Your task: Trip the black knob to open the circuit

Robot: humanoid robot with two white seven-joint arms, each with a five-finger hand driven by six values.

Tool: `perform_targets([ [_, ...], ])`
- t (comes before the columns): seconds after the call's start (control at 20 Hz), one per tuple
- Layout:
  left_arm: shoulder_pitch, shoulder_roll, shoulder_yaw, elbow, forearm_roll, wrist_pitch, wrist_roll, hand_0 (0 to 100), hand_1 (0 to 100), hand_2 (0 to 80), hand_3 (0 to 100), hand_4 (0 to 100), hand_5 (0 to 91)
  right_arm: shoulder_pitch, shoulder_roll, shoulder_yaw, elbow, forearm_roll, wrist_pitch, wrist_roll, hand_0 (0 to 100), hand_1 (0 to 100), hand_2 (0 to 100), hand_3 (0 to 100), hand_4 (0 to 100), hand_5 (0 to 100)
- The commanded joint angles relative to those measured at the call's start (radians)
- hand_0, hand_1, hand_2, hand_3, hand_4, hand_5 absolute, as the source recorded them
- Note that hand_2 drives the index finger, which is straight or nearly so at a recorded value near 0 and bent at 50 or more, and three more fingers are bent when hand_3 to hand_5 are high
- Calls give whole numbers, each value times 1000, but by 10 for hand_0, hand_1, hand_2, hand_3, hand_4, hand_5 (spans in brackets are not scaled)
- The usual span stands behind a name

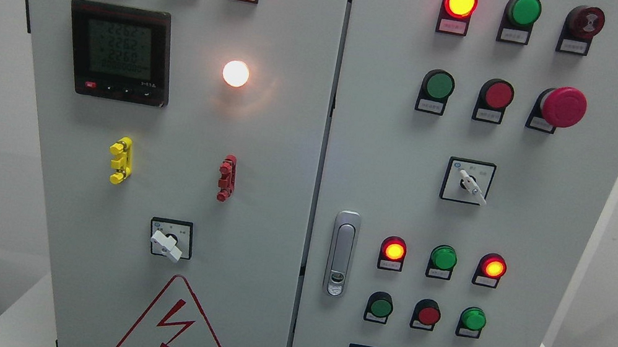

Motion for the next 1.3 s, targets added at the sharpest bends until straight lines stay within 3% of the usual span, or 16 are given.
perform_targets([
  [0.0,0,-1,1,1,2,1,0,120,389,0,0,0,0,-29,-5,-9,-30,3,10,8,646,665,0,1000,1000,988],
  [0.65,-2,-1,1,1,2,0,0,120,389,0,0,0,0,-114,-11,-41,-44,3,73,20,657,676,0,1000,1000,987],
  [1.25,0,-1,1,1,2,0,0,120,389,0,0,0,0,-117,-5,-7,-70,24,108,19,666,679,0,1000,1000,988],
])
